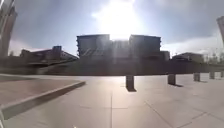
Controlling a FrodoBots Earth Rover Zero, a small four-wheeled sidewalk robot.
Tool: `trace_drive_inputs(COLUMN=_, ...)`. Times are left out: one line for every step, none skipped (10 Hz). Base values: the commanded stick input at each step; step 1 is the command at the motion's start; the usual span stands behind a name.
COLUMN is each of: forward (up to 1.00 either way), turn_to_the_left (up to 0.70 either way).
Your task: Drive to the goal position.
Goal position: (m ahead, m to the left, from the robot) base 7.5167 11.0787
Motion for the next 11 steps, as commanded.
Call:
trace_drive_inputs(forward=0.85, turn_to_the_left=0.00)
trace_drive_inputs(forward=0.85, turn_to_the_left=0.00)
trace_drive_inputs(forward=0.85, turn_to_the_left=0.00)
trace_drive_inputs(forward=0.85, turn_to_the_left=0.00)
trace_drive_inputs(forward=0.85, turn_to_the_left=0.00)
trace_drive_inputs(forward=0.85, turn_to_the_left=0.00)
trace_drive_inputs(forward=0.85, turn_to_the_left=0.00)
trace_drive_inputs(forward=0.85, turn_to_the_left=0.04)
trace_drive_inputs(forward=0.85, turn_to_the_left=0.22)
trace_drive_inputs(forward=0.85, turn_to_the_left=0.33)
trace_drive_inputs(forward=0.85, turn_to_the_left=0.21)
